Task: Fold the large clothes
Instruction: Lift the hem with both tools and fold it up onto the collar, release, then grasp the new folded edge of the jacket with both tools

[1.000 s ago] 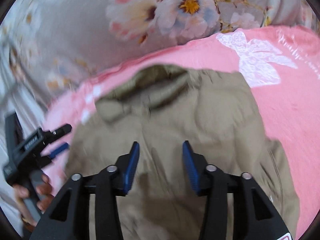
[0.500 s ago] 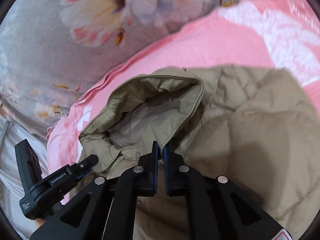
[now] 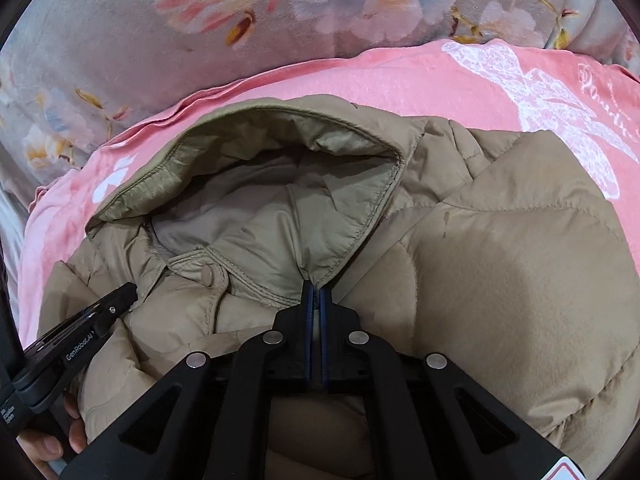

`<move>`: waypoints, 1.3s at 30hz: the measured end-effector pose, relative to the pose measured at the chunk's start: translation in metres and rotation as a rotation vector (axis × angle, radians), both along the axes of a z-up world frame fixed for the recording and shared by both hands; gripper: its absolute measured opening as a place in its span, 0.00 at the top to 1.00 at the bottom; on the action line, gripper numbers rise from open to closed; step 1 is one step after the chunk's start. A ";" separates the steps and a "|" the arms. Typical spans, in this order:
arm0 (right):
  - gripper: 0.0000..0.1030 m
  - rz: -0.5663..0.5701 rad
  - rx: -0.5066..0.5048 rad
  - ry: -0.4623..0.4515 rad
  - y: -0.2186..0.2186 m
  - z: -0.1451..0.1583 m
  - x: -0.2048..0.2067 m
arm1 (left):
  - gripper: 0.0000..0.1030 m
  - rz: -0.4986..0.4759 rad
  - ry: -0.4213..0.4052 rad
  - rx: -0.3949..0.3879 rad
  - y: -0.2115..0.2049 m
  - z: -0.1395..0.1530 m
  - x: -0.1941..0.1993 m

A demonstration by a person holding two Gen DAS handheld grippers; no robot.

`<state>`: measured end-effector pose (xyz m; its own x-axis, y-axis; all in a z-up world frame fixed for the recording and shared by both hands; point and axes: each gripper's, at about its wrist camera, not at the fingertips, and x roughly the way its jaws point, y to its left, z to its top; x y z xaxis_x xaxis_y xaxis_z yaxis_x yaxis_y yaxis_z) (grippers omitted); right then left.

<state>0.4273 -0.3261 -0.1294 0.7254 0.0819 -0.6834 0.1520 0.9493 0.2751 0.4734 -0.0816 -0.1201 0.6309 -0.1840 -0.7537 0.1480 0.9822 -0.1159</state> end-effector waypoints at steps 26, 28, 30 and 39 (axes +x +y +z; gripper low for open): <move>0.87 -0.015 0.045 -0.059 -0.033 0.047 -0.035 | 0.56 0.023 -0.110 -0.152 0.049 0.070 -0.015; 0.87 -0.045 0.004 -0.114 -0.037 0.078 -0.033 | 0.56 0.062 -0.166 -0.153 0.054 0.103 -0.003; 0.87 -0.050 0.000 -0.151 -0.034 0.102 -0.017 | 0.55 0.058 -0.176 -0.149 0.045 0.123 0.018; 0.87 -0.024 -0.033 -0.091 -0.009 0.085 0.072 | 0.60 0.110 -0.006 -0.058 0.003 0.073 0.096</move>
<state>0.4994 -0.3352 -0.0440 0.7862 0.0423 -0.6166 0.1509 0.9543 0.2578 0.5693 -0.0790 -0.0469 0.6539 -0.1566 -0.7402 0.0403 0.9842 -0.1726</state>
